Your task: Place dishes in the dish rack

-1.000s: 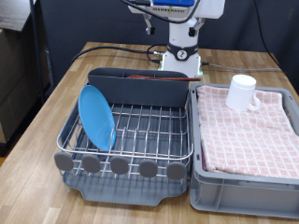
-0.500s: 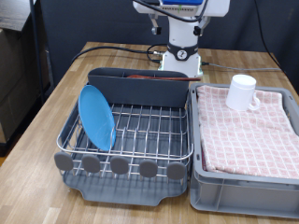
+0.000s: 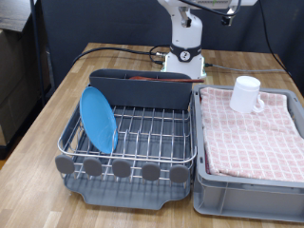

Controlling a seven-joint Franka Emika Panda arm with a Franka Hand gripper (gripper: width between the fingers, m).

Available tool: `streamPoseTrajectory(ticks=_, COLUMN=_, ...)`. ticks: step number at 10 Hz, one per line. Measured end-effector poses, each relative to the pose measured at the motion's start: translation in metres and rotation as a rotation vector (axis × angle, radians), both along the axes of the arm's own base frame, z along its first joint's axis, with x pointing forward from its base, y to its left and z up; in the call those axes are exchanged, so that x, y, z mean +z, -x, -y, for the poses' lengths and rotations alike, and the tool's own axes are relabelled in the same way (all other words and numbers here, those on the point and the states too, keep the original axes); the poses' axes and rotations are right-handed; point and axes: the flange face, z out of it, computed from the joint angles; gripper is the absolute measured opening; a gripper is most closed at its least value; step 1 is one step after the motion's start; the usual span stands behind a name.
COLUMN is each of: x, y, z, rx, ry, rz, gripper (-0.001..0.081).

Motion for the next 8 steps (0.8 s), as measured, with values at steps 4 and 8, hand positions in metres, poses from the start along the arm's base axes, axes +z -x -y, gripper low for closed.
streamPoseTrajectory(ticks=4, x=0.001, y=0.003, z=-0.023, rx=0.022, ry=-0.005, rz=0.005, gripper=0.0803)
streamPoseTrajectory(ticks=8, x=0.005, y=0.004, z=-0.034, rx=0.047, ry=0.001, rz=0.012, gripper=0.0803)
